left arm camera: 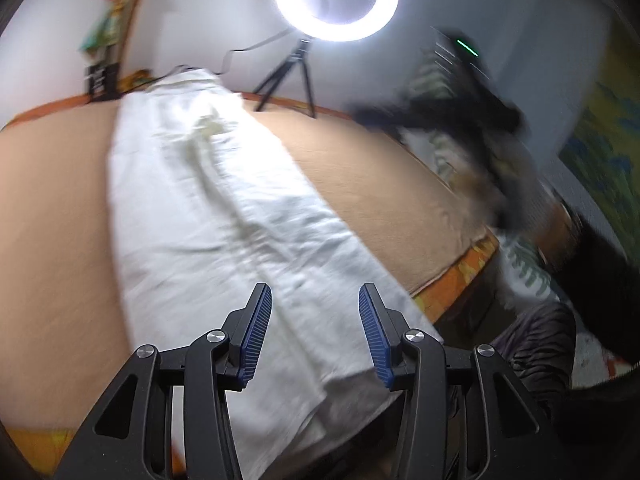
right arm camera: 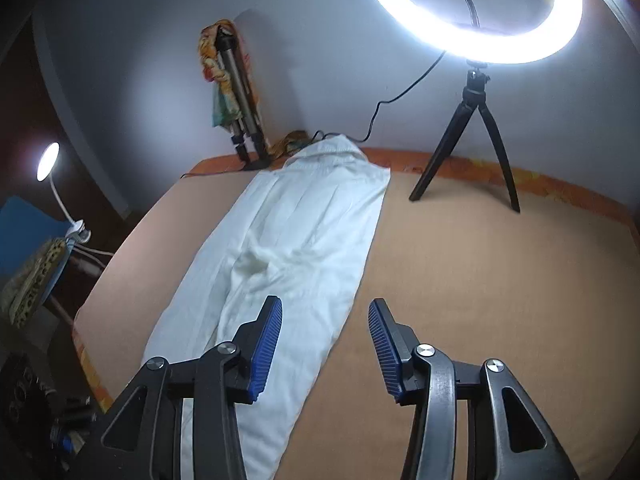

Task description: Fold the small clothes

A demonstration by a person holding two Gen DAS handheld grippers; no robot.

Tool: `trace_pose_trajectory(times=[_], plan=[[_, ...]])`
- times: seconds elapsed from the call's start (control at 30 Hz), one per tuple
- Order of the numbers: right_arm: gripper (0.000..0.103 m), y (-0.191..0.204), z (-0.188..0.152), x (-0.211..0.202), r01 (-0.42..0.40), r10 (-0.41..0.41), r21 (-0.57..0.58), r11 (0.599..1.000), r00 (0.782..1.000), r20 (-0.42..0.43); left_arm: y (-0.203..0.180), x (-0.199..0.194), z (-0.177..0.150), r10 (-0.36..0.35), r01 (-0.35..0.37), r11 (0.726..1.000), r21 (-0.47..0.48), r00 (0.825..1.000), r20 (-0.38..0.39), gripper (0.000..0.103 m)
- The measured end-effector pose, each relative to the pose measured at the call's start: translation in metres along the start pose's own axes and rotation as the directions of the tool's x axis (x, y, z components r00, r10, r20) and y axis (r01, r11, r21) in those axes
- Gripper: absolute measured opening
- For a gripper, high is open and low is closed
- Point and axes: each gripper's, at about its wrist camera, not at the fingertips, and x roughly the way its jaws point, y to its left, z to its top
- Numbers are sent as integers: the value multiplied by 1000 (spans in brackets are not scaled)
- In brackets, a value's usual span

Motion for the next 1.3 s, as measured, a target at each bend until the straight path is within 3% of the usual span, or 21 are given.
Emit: trace_pose_trajectory(times=[0.23,0.47,0.8,1.3], plan=[[47,25,-97,-28,-124,131,65,990,985,-113,35,-34,-33,2,-6,979,-206,1000,-21,44],[47,31,-152,-17,-197,220,133,971,956,-192,60,-38,-63,-18,-12,927,-376,997,-76,44],[41,47,-168,2,-255,275,112,960,930,-242,52,-28,-77,-38,-11,926,-377,992,-122,44],[40,43,-175,1,-317,349,164,934,906,-239,64,-26,-85,-120,47,888,-458,984,-131,44]])
